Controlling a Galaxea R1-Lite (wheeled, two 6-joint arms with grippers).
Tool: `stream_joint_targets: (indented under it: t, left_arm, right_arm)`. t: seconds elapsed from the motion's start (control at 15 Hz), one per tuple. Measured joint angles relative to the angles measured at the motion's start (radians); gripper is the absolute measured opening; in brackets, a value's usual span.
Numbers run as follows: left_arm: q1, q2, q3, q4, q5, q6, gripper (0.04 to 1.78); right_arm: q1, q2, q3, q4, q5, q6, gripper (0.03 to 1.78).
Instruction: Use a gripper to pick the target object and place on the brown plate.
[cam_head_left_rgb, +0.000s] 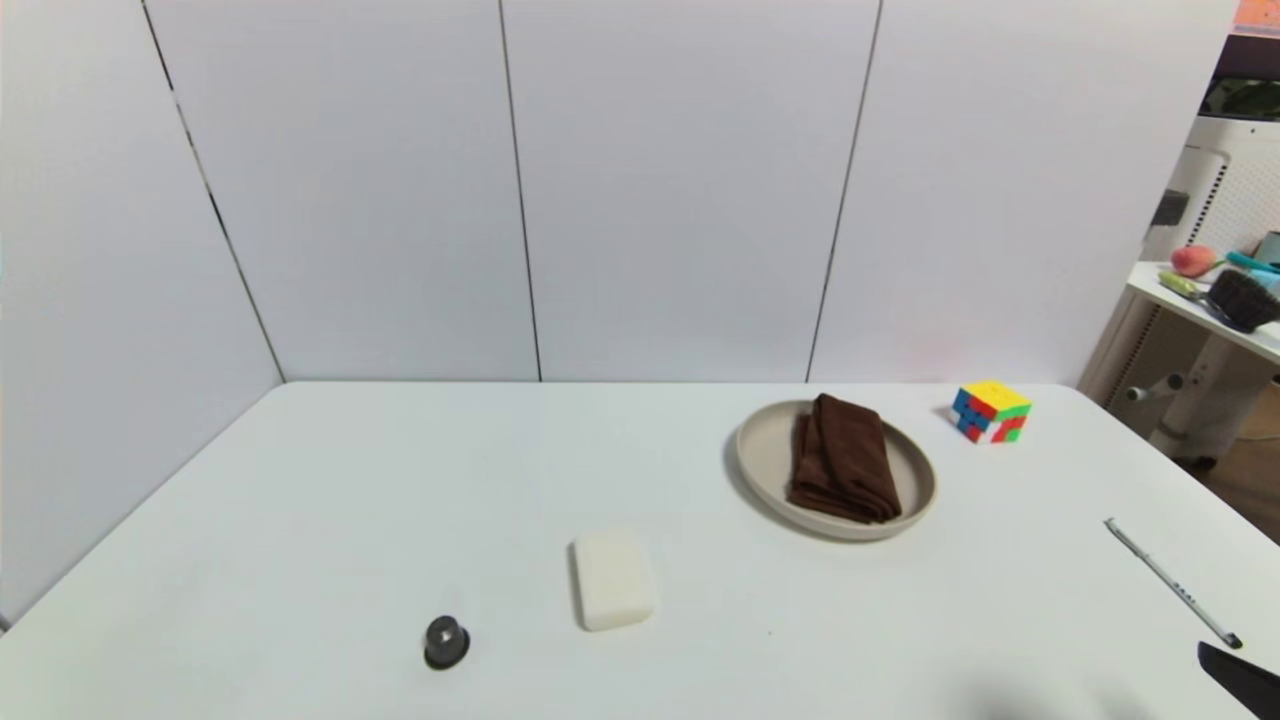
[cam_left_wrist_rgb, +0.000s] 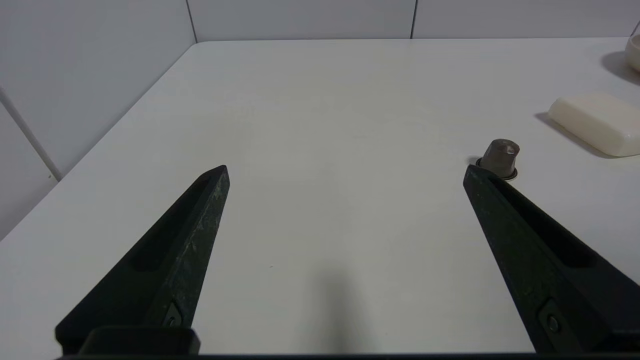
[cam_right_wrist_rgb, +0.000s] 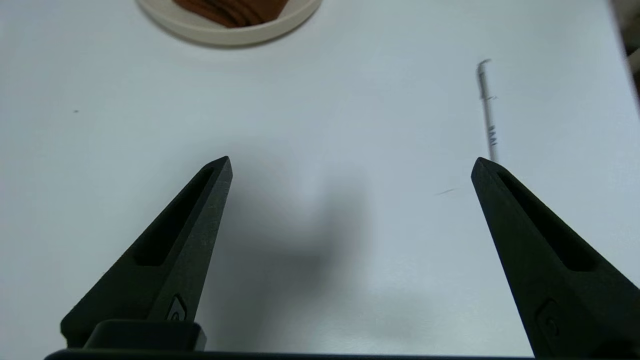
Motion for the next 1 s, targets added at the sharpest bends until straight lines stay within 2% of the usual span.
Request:
stream_joint_targets:
  t: [0.2, 0.33, 0.53, 0.67, 0.8, 0.93, 1.0]
  left_arm:
    - [0.000, 0.000, 0.000, 0.000, 0.000, 0.000, 1.69]
    - [0.000, 0.000, 0.000, 0.000, 0.000, 0.000, 1.69]
    - [0.000, 0.000, 0.000, 0.000, 0.000, 0.000, 1.69]
    - [0.000, 0.000, 0.000, 0.000, 0.000, 0.000, 1.69]
    - [0.000, 0.000, 0.000, 0.000, 0.000, 0.000, 1.69]
    - [0.000, 0.000, 0.000, 0.000, 0.000, -0.001, 1.69]
    - [0.000, 0.000, 0.000, 0.000, 0.000, 0.000, 1.69]
  right_arm:
    - [-0.025, -0.251, 0.259, -0.242, -0.011, -0.095, 1.68]
    - [-0.041, -0.337, 0.360, -0.353, -0.009, -0.124, 1.68]
    - [-0.099, -0.438, 0.393, -0.310, 0.045, -0.134, 1.69]
    - [-0.110, -0.531, 0.396, -0.240, 0.083, -0.123, 1.69]
    - [-0.113, -0.614, 0.397, -0.166, 0.124, -0.079, 1.69]
    - [-0.114, -0.653, 0.397, -0.161, 0.122, -0.006, 1.69]
    - [-0.114, -0.664, 0.398, -0.161, 0.115, 0.012, 1.69]
